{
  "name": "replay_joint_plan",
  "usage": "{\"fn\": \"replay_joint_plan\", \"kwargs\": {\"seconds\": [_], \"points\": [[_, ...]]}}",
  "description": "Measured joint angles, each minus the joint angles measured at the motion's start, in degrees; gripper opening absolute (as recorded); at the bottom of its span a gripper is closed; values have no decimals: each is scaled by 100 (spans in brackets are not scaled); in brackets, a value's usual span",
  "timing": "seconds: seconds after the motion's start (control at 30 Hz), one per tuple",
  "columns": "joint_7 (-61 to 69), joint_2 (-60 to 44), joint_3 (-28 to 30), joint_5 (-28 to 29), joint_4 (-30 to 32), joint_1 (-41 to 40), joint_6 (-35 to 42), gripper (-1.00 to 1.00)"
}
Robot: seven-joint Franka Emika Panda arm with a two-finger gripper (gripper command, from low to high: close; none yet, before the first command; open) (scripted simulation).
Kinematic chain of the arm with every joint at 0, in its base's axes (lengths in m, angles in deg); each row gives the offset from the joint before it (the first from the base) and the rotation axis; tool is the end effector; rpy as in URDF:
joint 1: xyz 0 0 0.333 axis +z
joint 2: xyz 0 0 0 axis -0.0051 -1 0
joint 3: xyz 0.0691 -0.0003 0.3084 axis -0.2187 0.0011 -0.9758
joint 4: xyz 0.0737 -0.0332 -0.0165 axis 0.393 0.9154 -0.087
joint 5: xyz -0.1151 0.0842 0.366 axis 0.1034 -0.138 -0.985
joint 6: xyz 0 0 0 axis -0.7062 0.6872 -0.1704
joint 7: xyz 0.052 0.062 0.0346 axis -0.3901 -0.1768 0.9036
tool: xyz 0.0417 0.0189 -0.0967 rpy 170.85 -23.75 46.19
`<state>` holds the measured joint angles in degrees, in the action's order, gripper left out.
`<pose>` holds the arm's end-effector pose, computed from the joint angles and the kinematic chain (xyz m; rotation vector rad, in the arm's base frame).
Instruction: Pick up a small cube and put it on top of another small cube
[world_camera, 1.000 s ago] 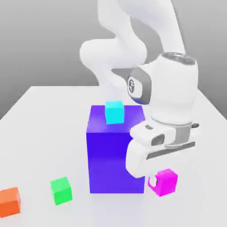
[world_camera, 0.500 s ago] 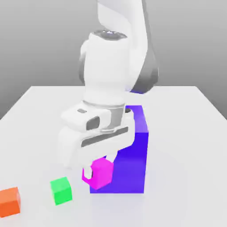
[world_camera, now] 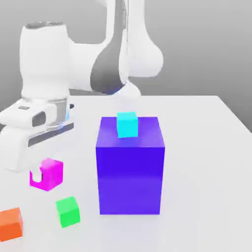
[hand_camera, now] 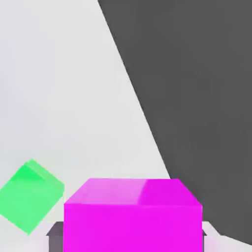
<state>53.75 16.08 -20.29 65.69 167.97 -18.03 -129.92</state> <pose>0.4280 -0.1701 0.3008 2.9658 0.6914 0.2550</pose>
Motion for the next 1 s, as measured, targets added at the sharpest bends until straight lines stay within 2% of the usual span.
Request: {"fn": "replay_joint_plan", "kwargs": {"seconds": [0.23, 0.4, 0.93, 0.97, 1.0], "points": [[604, -220, 5, 228, 396, 2, 283, -100], [704, -310, -27, 277, 405, -18, 270, -100], [801, -1381, -62, 146, 398, -29, -733, -100], [817, -1442, -59, 127, 405, -25, -784, 100], [817, -1442, -58, 127, 405, -25, -784, 100]]}}
